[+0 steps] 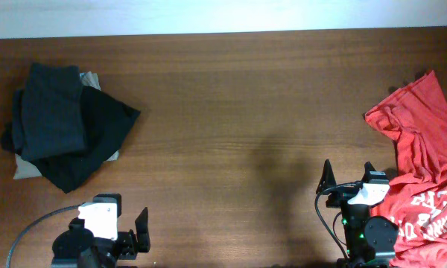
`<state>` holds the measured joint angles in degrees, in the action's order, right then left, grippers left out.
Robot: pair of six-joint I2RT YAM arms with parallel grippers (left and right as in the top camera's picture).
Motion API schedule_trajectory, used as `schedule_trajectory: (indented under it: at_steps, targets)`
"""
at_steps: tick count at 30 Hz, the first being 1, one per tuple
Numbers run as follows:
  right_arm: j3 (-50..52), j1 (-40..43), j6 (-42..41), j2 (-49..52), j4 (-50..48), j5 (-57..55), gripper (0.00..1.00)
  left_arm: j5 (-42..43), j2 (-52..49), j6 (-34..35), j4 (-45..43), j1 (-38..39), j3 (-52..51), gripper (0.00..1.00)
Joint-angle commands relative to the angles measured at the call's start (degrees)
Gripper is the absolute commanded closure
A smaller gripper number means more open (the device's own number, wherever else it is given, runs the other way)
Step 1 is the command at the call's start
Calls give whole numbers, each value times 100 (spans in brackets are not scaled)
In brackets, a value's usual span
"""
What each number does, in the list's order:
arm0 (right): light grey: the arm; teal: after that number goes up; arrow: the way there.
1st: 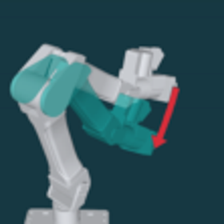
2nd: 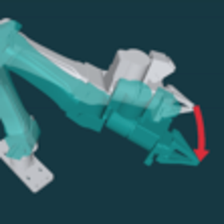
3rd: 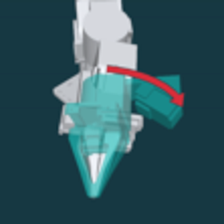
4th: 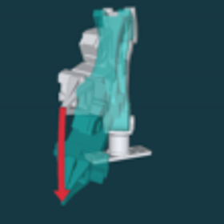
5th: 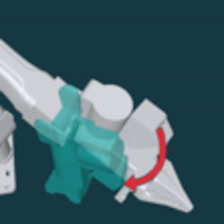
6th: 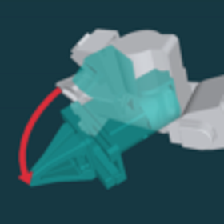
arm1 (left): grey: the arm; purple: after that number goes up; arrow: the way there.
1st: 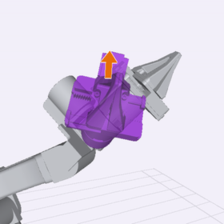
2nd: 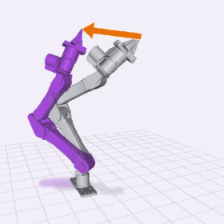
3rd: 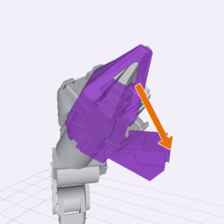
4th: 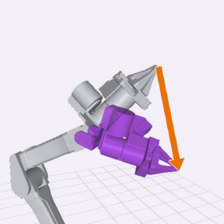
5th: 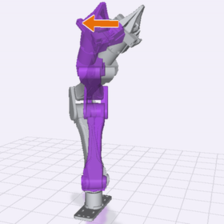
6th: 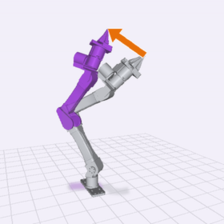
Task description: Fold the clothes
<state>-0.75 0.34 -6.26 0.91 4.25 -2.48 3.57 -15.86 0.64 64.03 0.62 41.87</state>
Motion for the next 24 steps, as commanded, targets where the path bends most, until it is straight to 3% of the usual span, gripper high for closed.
schedule_trajectory:
  at_steps: [1, 11, 17, 20, 21, 24]
  targets:
    - [37, 44, 7, -52, 42, 50, 1, -39, 20, -87, -11, -13, 4, 1]
    - [37, 44, 7, -52, 42, 50, 1, -44, 26, -90, -42, -13, -66, 1]
    - [37, 44, 4, -52, 42, 50, 1, 365, 1261, -85, -3287, -13, -2494, 1]
    - [37, 44, 7, -52, 42, 50, 1, 367, 1556, -90, -6299, -13, -3928, 1]
    - [37, 44, 7, -52, 42, 50, 1, 278, 1556, -90, -6647, -20, -4107, 1]
    - [37, 44, 7, -52, 42, 50, 1, 260, 1558, -90, -6011, -2, -4135, 1]
